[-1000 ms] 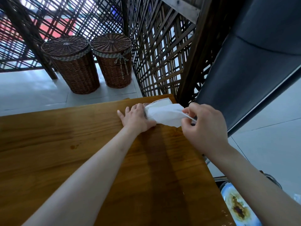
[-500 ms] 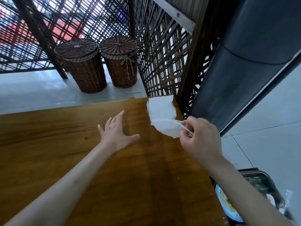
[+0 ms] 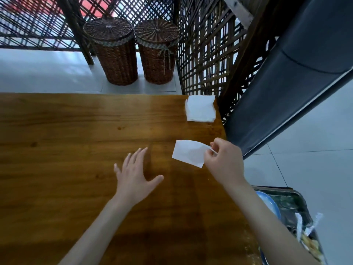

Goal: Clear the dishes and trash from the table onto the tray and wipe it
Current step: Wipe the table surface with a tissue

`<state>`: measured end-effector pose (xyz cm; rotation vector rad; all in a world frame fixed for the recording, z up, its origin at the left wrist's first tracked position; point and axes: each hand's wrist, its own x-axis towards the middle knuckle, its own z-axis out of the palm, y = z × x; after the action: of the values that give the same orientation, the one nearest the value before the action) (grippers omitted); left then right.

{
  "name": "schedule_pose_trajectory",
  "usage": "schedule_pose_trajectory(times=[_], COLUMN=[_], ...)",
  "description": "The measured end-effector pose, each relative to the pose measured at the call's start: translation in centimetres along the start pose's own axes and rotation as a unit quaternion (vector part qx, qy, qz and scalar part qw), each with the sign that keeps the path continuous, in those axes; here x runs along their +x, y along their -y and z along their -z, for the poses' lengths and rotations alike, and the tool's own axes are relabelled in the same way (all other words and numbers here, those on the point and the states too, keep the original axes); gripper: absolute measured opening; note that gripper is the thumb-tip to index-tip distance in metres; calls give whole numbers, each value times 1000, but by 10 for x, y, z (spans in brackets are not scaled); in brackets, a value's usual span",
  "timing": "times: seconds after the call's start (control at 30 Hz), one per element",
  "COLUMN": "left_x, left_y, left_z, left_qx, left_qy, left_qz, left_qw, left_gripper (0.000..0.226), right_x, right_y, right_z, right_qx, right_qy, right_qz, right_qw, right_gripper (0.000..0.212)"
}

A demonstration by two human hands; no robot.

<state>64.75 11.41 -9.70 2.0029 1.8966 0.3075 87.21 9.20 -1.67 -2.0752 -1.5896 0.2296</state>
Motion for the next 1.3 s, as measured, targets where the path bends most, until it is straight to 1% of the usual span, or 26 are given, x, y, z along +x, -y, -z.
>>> schedule_pose_trajectory(times=[0.1, 0.17, 0.23, 0.3, 0.37, 0.4, 0.5, 0.57, 0.63, 0.7, 0.77, 0.8, 0.87, 0.93, 1.07, 1.2, 1.3], left_x=[-5, -7, -8, -9, -11, -11, -10, -9, -8, -7, -7, -7, -8, -9, -10, -9, -8], left_y=[2, 4, 7, 11, 16, 18, 21, 23, 28, 33, 37, 38, 40, 40, 36, 33, 32], left_z=[1, 4, 7, 10, 11, 11, 9, 8, 10, 13, 16, 17, 18, 19, 18, 18, 18], left_qx=[-4, 1, 5, 10, 7, 4, 13, 21, 20, 25, 26, 23, 19, 18, 20, 12, 16], left_qy=[2, 3, 8, 15, 16, 14, 16, 21, 16, 12, 11, 10, 12, 19, 26, 24, 24], left_qz=[12, 16, 22, 28, 30, 29, 29, 31, 31, 29, 26, 26, 26, 27, 26, 20, 18], left_qw=[1000, 1000, 1000, 999, 999, 999, 999, 999, 999, 999, 999, 999, 999, 999, 999, 999, 999], left_gripper=[95, 95, 94, 93, 93, 93, 94, 94, 94, 93, 92, 92, 92, 92, 92, 91, 92], right_x=[-2, -4, -4, -3, -2, 0, 7, 12, 18, 22, 27, 31, 39, 43, 41, 40, 37], right_y=[-5, -8, -11, -12, -13, -12, -1, 7, 7, 4, -2, -5, -11, -15, -11, -8, -7], right_z=[-15, -23, -29, -34, -40, -44, -61, -74, -82, -82, -78, -76, -73, -72, -72, -74, -76], right_qx=[-47, -87, -118, -134, -125, -107, -36, -52, -104, -144, -155, -148, -132, -124, -70, -97, -123], right_qy=[55, 73, 78, 62, 39, 47, 122, 153, 151, 113, 60, 51, 76, 95, 80, 103, 113], right_qz=[-16, -23, -42, -51, -27, -8, 50, 82, 91, 51, -10, -43, -88, -90, -83, -81, -74], right_qw=[997, 993, 989, 988, 991, 993, 991, 983, 979, 982, 986, 987, 984, 984, 991, 987, 983], right_gripper=[17, 24, 30, 27, 16, 17, 38, 42, 34, 27, 28, 28, 20, 12, 13, 17, 15])
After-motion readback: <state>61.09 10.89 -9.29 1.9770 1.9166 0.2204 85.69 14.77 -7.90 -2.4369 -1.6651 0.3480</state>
